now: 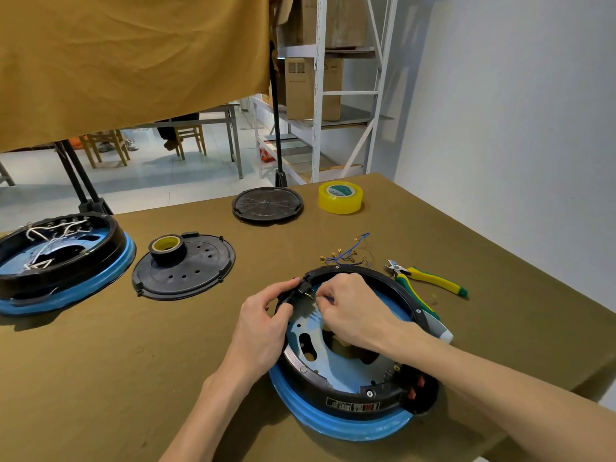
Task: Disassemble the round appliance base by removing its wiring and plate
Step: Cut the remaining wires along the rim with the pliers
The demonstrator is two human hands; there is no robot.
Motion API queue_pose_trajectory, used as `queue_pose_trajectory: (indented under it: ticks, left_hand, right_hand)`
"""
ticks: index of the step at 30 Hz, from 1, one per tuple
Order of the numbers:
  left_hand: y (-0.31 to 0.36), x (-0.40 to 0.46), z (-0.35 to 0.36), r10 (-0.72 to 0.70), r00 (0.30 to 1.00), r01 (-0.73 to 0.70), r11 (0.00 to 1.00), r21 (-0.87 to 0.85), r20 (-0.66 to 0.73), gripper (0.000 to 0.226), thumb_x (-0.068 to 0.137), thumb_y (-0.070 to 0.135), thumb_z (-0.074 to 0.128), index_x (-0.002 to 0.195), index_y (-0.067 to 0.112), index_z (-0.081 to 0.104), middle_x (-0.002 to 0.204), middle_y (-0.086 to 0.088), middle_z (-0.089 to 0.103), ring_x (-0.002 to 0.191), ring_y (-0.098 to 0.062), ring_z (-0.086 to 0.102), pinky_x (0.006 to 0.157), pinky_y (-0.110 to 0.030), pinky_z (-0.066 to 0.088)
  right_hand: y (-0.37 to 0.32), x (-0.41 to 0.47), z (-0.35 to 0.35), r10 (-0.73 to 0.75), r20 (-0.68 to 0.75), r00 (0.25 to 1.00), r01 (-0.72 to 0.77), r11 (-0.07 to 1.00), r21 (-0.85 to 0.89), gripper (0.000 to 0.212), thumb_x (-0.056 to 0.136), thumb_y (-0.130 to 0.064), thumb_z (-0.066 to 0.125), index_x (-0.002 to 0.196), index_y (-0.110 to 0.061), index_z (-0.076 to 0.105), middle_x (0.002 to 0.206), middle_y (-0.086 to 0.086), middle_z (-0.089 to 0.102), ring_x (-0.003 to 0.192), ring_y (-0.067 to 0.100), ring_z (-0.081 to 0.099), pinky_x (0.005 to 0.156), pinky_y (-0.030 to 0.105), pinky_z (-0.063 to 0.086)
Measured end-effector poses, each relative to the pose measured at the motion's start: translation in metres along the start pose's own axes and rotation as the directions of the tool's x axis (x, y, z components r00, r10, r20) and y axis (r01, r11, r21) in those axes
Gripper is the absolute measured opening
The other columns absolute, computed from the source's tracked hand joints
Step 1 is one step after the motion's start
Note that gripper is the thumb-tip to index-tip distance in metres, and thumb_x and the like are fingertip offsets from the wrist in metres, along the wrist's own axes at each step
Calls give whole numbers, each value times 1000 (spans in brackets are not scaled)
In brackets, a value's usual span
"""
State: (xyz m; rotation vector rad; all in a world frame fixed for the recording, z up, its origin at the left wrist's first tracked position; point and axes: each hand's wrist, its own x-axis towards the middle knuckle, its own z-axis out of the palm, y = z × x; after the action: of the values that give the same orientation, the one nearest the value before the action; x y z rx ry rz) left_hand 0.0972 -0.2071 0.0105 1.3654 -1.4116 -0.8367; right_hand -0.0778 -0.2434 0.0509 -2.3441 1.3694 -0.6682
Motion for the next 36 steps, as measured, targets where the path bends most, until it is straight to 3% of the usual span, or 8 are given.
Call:
queue_pose_trajectory:
  ticks: [3,7,11,16,19,29,36]
  left_hand:
    - [0,1,0,-5,1000,5,1000,2,-4,46,98,4,52,132,29,69,125,12,71,116,-7,66,97,-42,58]
    - [-1,-1,0,-3,1000,3,1000,-8,1,45,99,4,51,131,31,69,124,12,71,114,-7,67,95,-41,59]
    - [-3,2,0,-3,1000,3,1000,-4,14,45,99,5,52,132,31,68,126,10,70,115,-10,67,94,-42,59]
    - [-3,0,1,-4,1000,4,1000,-4,3,46,99,5,51,131,32,69,125,11,71,116,-9,66,97,-42,58]
    - [-4,2,1,-8,1000,8,1000,-2,9,46,99,5,51,132,31,68,127,10,70,118,-11,66,98,-44,57]
    - [-4,0,2,-9,1000,9,1000,-4,15,46,99,4,51,131,31,69,126,10,71,118,-12,66,98,-46,57]
    - [-1,-2,3,-8,1000,8,1000,-15,20,47,89,22,49,130,34,69,125,12,71,117,-13,67,98,-48,57]
  right_hand:
    - [-1,-4,4,18,29,999,-18,1000,-5,30,88,-6,52,59,1,48,52,15,39,50,22,27,50,35,24]
    - [-2,4,-5,31,58,998,-31,1000,1,26,90,-8,53,70,5,64,61,25,55,51,22,33,50,33,29]
    - [-3,-6,1,33,40,999,-33,999,4,29,88,-6,51,61,4,51,57,25,46,51,23,29,50,37,26]
    - [-3,1,-7,34,51,998,-34,999,-5,26,88,-6,52,67,5,62,61,25,55,51,22,34,49,34,29]
    - [-5,-6,-3,39,53,998,-38,999,-7,28,89,-5,51,63,4,56,55,19,46,51,23,33,50,35,28]
    - [-4,-6,-4,39,51,998,-40,999,10,27,90,-4,51,66,7,58,62,29,53,51,23,33,50,35,28]
    - [-4,-10,-2,44,46,998,-45,999,16,30,89,-3,50,61,6,47,56,23,39,52,23,28,51,37,24]
